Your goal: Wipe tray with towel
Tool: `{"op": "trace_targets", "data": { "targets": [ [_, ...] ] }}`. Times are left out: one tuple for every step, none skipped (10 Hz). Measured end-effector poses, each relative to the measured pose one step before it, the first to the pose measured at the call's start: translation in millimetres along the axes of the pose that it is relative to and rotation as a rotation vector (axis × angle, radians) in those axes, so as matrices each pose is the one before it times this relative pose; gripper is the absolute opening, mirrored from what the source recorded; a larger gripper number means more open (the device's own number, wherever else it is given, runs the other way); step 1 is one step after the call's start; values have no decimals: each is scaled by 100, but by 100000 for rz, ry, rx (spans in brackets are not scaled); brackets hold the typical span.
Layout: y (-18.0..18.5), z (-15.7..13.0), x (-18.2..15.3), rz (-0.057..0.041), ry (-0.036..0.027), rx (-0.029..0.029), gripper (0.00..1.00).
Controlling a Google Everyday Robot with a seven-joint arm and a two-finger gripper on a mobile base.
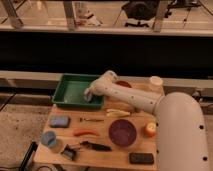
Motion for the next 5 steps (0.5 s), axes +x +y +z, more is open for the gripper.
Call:
{"op": "trace_targets", "data": {
  "targets": [
    [-650,808,1563,-200,1982,49,5],
    [-431,539,1068,254,1351,145,5],
    [-375,682,1428,678,1716,-25,5],
    [-290,686,1314,827,1581,-118,5],
    [-248,298,417,880,268,325,5]
  ]
}}
